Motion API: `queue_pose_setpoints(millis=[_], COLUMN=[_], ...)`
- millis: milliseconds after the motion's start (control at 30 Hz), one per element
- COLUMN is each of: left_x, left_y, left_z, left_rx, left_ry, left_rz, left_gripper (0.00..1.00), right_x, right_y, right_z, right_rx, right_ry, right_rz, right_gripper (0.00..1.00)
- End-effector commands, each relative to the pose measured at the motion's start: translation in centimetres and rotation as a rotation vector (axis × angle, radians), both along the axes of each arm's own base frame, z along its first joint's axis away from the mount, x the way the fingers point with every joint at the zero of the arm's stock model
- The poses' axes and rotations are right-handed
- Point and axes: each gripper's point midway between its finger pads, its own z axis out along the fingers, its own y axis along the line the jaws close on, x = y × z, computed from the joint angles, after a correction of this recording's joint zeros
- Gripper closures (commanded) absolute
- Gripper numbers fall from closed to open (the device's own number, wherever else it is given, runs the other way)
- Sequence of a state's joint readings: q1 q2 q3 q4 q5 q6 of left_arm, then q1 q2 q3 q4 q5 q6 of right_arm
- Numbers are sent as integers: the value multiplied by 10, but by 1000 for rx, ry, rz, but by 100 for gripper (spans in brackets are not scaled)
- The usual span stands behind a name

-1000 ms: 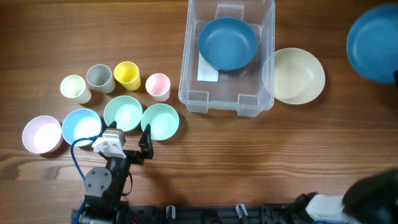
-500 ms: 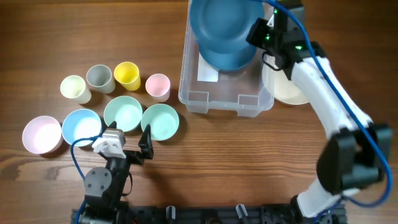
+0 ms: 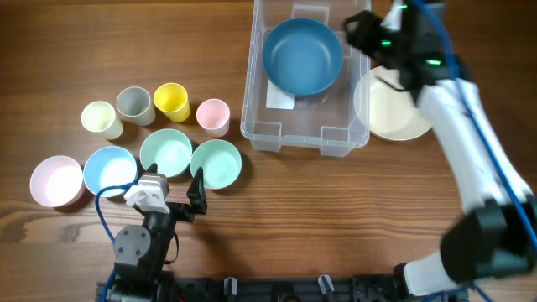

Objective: Pack container
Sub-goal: 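Release the bowl and move the right gripper to the cream bowl, then grasp the cream bowl rim and carry it over the bin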

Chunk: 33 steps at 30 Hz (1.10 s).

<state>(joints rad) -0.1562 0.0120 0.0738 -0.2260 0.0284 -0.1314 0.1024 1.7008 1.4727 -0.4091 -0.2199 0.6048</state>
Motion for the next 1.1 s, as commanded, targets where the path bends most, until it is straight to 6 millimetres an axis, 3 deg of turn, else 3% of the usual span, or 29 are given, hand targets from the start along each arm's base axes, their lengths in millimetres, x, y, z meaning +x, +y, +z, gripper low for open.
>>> queue_pose_setpoints(millis=[0, 133, 200, 300, 400, 533, 567, 600, 667, 833, 967, 1067], left_x=[-1, -1, -1, -1, -1, -1, -1, -1, -1, -1, -1, -1], left_y=[-3, -3, -3, -3, -3, -3, -3, -3, -3, -3, -3, -3], left_z=[0, 0, 0, 0, 0, 0, 0, 0, 0, 0, 0, 0], left_rx=[13, 13, 13, 13, 12, 13, 13, 13, 13, 13, 13, 13], left_ry=[-6, -6, -6, -6, -6, -6, -6, -6, -6, -6, -6, -6], left_rz=[-21, -21, -21, -21, -21, -21, -21, -21, -21, -21, -21, -21], left_gripper=[0, 0, 0, 0, 0, 0, 0, 0, 0, 0, 0, 0], right_x=[-34, -66, -75, -81, -92, -94, -94, -95, -93, -96, -93, -82], right_y=[-97, -182, -204, -212, -206, -188, -187, -185, -185, -184, -187, -193], right_z=[15, -40, -73, -121, -171, -207, -211, -214, -214, -214, -197, -142], right_rx=[-82, -245, -241, -249, -230, -145, -140, -129, -128, -126, -118, -133], right_ry=[85, 299, 413, 549, 698, 770, 779, 784, 781, 791, 754, 617], right_rz=[-227, -362, -390, -358, -305, -223, -219, -214, -213, -214, -253, -302], right_gripper=[34, 24, 23, 21, 22, 30, 38, 52, 59, 96, 96, 96])
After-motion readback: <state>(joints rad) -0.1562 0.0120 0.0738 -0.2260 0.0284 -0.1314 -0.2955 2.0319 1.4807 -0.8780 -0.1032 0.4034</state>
